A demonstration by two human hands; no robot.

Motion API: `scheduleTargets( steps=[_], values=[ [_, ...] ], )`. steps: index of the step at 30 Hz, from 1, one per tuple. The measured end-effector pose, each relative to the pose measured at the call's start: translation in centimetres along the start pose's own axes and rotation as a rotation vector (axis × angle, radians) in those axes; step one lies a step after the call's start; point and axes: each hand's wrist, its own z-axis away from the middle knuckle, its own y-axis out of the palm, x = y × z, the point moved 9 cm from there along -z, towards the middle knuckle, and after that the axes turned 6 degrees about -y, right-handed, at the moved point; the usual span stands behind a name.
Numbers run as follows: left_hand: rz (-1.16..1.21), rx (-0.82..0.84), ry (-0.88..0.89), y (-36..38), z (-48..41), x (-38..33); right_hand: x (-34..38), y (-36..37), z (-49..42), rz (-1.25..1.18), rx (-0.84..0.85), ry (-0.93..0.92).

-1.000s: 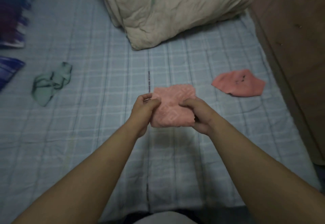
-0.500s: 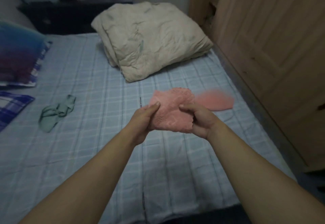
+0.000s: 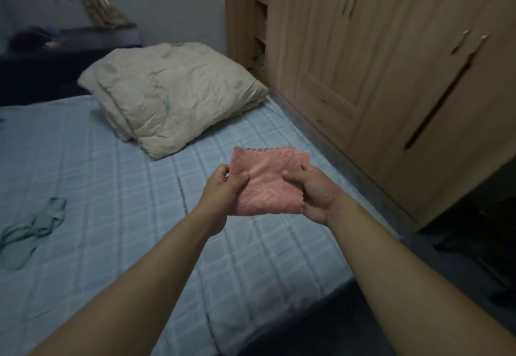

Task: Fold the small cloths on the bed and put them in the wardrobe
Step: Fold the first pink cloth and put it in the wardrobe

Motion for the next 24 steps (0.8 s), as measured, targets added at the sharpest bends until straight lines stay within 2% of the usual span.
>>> scheduleTargets(
  steps=[4,9,13,18,24],
  values=[
    [-0.043,0.042,0.024,5.3,0.3,-0.4,3.0,-4.2,2.1,0.124,-0.147,-0.081],
    [-0.126,0.024,0.081,13.3,0.8,-0.7,8.6,-10.7,5.2,0.571,-0.459,-0.324],
    [-0.164,0.027,0.134,20.2,1.4,-0.2,12.9,-15.5,8.4,0.782,-0.552,-0.435],
    [-0.174,0.037,0.155,27.9,1.1,1.6,16.8,-22.1,11.8,0.832,-0.617,-0.466],
    [-0.098,0.084,0.046,35.6,0.2,3.9,20.6,-28.8,14.0,0.813,-0.660,-0.496]
  ],
)
